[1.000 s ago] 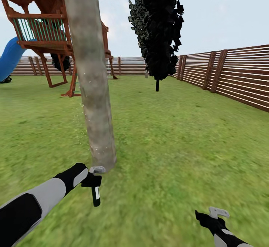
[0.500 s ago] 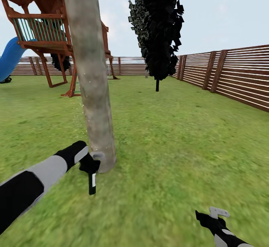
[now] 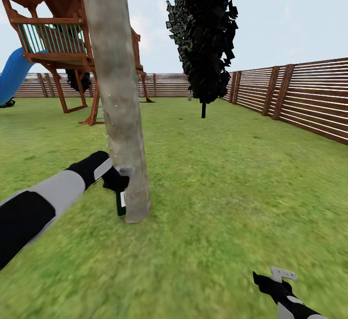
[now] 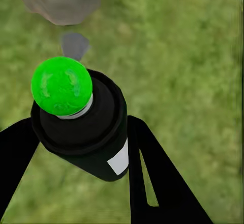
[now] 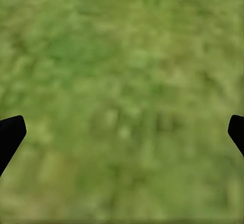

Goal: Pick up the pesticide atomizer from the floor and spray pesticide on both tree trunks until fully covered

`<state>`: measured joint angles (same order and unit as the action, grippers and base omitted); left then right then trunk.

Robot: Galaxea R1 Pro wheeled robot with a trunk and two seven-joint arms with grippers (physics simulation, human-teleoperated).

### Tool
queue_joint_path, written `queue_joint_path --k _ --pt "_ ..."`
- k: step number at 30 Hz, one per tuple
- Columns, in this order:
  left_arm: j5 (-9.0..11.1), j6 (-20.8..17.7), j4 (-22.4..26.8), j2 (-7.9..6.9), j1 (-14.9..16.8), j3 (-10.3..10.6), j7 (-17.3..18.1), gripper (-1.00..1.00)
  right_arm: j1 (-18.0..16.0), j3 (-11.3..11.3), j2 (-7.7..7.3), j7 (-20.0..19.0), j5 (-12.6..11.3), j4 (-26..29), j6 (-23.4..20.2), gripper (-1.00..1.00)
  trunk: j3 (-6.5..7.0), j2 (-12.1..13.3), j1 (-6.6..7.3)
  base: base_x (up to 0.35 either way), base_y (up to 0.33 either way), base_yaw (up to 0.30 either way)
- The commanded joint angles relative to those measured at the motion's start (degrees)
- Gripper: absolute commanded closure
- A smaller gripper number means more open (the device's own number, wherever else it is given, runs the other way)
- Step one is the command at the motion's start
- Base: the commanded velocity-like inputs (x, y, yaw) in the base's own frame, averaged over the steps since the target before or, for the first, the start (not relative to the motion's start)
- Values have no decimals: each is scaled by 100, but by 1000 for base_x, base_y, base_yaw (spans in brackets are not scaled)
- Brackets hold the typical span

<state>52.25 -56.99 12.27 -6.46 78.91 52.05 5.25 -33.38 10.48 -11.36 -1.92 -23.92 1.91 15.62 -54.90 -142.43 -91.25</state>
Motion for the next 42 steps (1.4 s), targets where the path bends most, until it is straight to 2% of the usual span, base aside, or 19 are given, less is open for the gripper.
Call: queue_joint_path --k 1,8,11,13,16,19,21,25,29,35,40,42 --pt "-40 -13 5 -5 58 26 55 100 -6 42 -1 -20 -60 -7 20 -100 -6 -2 1 0 0 0" --pt "-39 -22 -73 3 557 25 55 100 -4 42 2 -19 -60 -7 20 -100 -6 -2 1 0 0 0" --pt "-33 -22 -146 11 923 19 57 100 -7 42 1 -19 -60 -7 20 -100 -6 -2 1 0 0 0" --pt "-31 -22 -176 97 1090 16 57 100 -4 42 1 -17 -60 -7 20 -100 -6 -2 1 0 0 0" --pt "-31 -22 -341 321 1371 16 58 100 -4 42 2 -18 -60 -7 20 -100 -6 -2 1 0 0 0" --pt "-31 -22 -567 449 1681 15 63 100 -6 42 2 -19 -60 -7 20 -100 -6 -2 1 0 0 0" --pt "-31 -22 -763 492 1986 15 63 100 -5 42 1 -19 -60 -7 20 -100 -6 -2 1 0 0 0" --pt "-31 -22 -1067 493 2372 20 64 100 -6 42 2 -15 -60 -7 20 -100 -6 -2 1 0 0 0" --pt "-31 -22 -1094 469 2430 69 60 100 -5 42 2 -14 -60 -7 20 -100 -6 -2 1 0 0 0" --pt "-32 -22 -1103 285 2436 647 57 100 -4 43 2 -11 -60 -7 20 -100 -6 -2 1 0 0 0" --pt "-31 -22 -1104 285 2436 883 56 100 -3 42 2 -11 -60 -7 20 -100 -6 -2 1 0 0 0" --pt "-32 -22 -1104 287 2434 916 56 100 -5 42 2 -11 -60 -7 20 -100 -6 -2 1 0 0 0"
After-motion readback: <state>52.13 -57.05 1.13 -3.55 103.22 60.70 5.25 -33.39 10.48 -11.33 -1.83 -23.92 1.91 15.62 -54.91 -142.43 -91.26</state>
